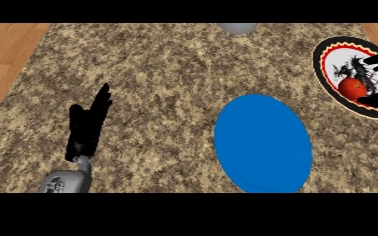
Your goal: Pick the tomato from the plate and place it in the plate
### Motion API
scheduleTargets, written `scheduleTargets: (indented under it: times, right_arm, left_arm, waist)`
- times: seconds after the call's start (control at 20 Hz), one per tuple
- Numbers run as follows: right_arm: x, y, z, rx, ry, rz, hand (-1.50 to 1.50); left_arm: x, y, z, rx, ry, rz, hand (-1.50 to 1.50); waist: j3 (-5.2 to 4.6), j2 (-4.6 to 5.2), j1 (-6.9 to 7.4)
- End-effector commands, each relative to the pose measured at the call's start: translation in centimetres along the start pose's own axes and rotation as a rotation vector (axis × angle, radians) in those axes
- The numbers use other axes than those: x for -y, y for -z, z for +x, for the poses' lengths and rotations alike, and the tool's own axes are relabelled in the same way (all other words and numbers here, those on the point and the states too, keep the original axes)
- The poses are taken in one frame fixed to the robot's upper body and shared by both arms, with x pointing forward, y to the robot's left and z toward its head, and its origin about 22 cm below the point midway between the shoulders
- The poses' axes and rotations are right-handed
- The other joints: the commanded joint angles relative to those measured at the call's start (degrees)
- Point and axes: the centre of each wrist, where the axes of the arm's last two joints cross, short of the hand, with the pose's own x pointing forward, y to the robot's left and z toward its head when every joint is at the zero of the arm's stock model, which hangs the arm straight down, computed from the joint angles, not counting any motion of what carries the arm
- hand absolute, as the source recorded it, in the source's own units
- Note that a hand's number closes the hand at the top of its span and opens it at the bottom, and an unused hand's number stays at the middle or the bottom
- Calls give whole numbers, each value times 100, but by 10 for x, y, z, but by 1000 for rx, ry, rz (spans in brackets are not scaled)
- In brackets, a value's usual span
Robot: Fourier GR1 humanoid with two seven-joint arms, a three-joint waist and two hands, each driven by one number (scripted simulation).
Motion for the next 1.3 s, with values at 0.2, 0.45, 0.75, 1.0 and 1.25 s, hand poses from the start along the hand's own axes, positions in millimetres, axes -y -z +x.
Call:
scheduleTargets:
  times: [0.2, 0.45, 0.75, 1.0, 1.25]
  right_arm:
    - [14, -2, -6, 290, 361, -100, -150]
    - [16, -10, -24, 321, 697, -200, -150]
    - [22, -26, -56, 330, 813, -178, -150]
    - [24, -35, -72, 367, 826, -140, -150]
    - [1, -34, -70, 414, 814, -128, -150]
  left_arm:
    - [2, -4, -13, -24, 13, 13, 0]
    - [-5, -7, -15, -20, 14, 21, 0]
    - [1, -11, -15, 0, -14, 19, 0]
    - [9, -10, -8, 0, -7, 6, 0]
    - [-1, -9, -1, 2, -7, -11, 0]
  waist:
    - [17, -38, -139]
    - [11, -48, -168]
    - [12, -9, -43]
    - [11, -22, -55]
    - [14, -17, -21]
